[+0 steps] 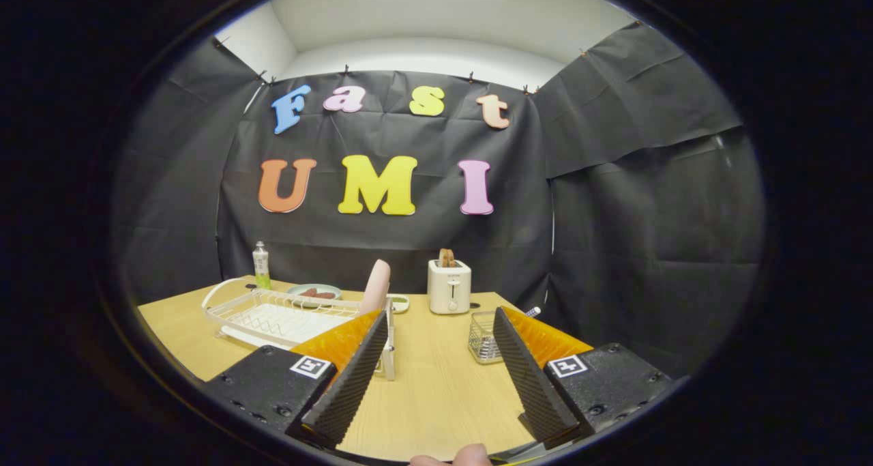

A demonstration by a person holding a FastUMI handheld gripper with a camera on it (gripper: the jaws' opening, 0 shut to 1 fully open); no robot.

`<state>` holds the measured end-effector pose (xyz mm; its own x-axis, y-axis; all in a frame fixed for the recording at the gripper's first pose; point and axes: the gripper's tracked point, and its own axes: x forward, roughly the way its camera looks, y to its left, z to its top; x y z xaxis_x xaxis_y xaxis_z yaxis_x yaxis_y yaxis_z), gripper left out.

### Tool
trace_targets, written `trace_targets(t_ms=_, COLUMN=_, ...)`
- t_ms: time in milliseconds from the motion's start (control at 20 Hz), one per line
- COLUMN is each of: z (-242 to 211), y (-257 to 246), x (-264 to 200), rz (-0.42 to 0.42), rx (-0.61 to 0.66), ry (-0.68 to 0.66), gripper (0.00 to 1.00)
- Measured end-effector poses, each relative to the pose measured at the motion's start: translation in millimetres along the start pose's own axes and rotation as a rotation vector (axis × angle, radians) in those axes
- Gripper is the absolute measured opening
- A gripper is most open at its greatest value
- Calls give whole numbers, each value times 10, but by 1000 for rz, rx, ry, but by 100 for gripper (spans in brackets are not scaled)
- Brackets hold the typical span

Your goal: Take the plate from the dish rack, then take the spoon from the basket and place it into the plate.

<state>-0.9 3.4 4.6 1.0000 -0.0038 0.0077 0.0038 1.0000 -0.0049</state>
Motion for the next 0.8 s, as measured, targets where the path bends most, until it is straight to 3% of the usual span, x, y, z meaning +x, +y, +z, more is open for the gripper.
trace_targets(t_ms=350, z=284, y=88, x=132, rz=23, rx=-25, ry=-30, gripper=100)
trace_targets(t_ms=800, z=859, y=490, x=653, rz=130, rx=-58, ry=0, gripper=100)
